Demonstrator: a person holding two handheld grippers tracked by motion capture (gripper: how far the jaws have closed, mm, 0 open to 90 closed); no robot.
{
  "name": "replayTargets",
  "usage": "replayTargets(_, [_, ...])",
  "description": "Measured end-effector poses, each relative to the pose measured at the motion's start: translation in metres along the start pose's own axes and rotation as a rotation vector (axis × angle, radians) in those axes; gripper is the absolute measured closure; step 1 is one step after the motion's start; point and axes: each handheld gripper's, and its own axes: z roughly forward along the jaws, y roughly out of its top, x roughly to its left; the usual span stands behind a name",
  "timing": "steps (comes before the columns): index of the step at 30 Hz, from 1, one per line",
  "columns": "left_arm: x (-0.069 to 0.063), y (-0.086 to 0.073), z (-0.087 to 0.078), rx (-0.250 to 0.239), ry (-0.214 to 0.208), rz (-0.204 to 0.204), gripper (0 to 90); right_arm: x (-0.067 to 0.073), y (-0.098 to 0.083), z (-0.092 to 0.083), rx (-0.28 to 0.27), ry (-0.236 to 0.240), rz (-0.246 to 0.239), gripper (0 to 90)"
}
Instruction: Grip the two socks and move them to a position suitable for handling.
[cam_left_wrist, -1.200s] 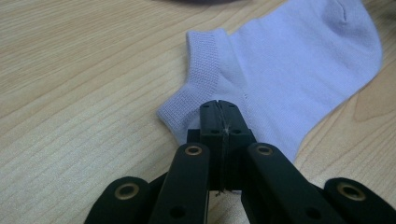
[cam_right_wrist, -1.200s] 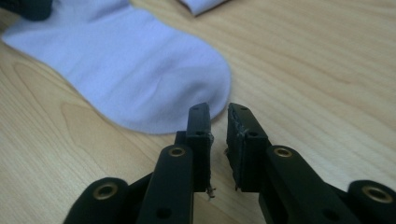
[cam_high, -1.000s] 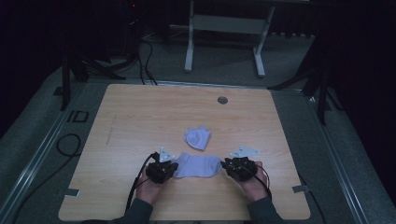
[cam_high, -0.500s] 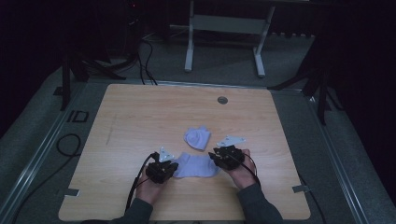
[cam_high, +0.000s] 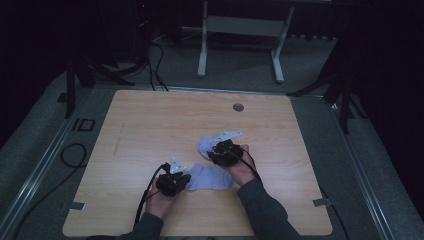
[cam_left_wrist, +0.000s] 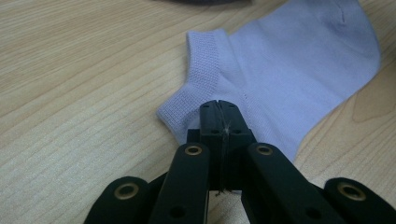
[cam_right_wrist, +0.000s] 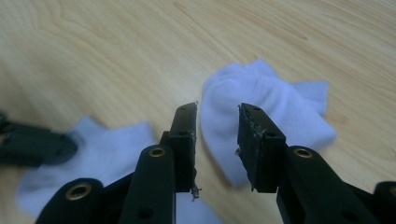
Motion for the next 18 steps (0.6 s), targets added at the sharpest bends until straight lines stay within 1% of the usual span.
replayTargets(3, [0.0,0.0,0.0,0.001,-0.001,0.001,89.5,0.0,0.008,0.012,0.014,0.001,0.003,67.7])
replayTargets(5, [0.0,0.0,0.0,0.003,0.0,0.002,89.5,0.001,0.013,0.02,0.025,0.005,-0.006,68.8])
replayTargets(8, [0.0,0.0,0.0,0.002,0.001,0.002,89.5,-0.001,0.019,0.033,0.051,-0.007,-0.012,68.8])
replayTargets(10, [0.0,0.0,0.0,0.003,0.0,0.004,89.5,-0.004,0.02,0.042,0.065,-0.004,0.003,67.5])
replayTargets(14, [0.0,0.0,0.0,0.001,-0.003,0.001,89.5,-0.007,0.021,0.055,0.101,0.006,0.011,62.6])
replayTargets(15, [0.0,0.0,0.0,0.001,-0.003,0.001,89.6,-0.007,0.021,0.055,0.101,0.006,0.011,62.6])
replayTargets(16, [0.0,0.0,0.0,0.001,-0.003,0.001,89.5,-0.008,0.02,0.063,0.131,0.007,0.019,61.7])
replayTargets(18, [0.0,0.0,0.0,0.001,-0.004,0.0,89.5,-0.01,0.019,0.066,0.141,0.009,0.038,62.4])
